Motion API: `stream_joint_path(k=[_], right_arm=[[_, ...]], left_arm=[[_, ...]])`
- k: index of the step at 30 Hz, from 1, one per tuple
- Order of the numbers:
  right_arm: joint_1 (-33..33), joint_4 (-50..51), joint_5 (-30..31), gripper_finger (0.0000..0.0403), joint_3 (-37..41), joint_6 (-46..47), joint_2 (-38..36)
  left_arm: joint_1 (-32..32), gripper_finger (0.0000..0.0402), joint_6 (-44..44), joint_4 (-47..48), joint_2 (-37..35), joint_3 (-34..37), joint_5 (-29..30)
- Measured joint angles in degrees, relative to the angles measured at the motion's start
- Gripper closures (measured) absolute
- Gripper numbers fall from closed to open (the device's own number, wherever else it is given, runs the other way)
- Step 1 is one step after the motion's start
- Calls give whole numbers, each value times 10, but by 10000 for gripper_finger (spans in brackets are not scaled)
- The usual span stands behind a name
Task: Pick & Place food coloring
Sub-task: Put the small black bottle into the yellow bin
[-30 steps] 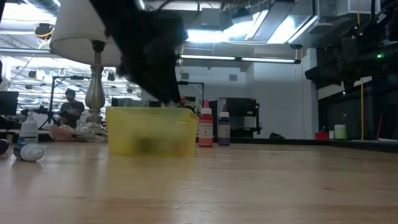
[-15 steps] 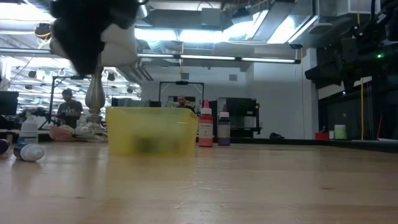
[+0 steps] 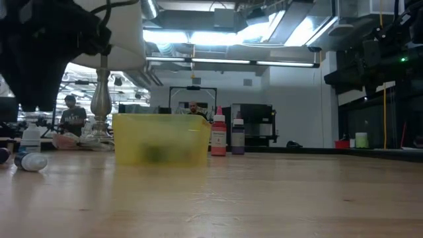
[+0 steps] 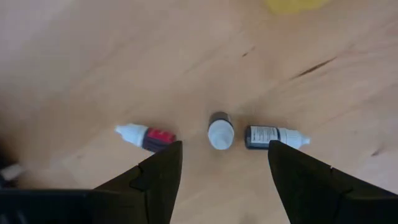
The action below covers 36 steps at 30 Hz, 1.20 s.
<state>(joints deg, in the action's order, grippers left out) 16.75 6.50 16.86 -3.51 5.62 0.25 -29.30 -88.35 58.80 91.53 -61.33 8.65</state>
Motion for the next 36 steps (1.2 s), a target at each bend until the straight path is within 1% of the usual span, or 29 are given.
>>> stream_joint_path(k=[4, 9, 17, 20, 26, 32, 36], right_arm=[[0, 0, 0, 297, 0, 0, 0], [0, 0, 0, 297, 0, 0, 0], [0, 0, 0, 297, 0, 1, 0], [0, 0, 0, 297, 0, 0, 0], [0, 0, 0, 297, 0, 0, 0], [0, 0, 0, 297, 0, 1, 0], [0, 0, 0, 297, 0, 1, 0]], left_arm=[[1, 173, -9, -28, 24, 8, -8], [2, 171, -15, -30, 52, 9, -8], [2, 187, -20, -29, 65, 9, -7], [6, 202, -18, -29, 65, 9, -8], [11, 245, -16, -28, 65, 9, -8], [13, 287, -10, -18, 65, 9, -26], [13, 311, -9, -14, 65, 9, -28]])
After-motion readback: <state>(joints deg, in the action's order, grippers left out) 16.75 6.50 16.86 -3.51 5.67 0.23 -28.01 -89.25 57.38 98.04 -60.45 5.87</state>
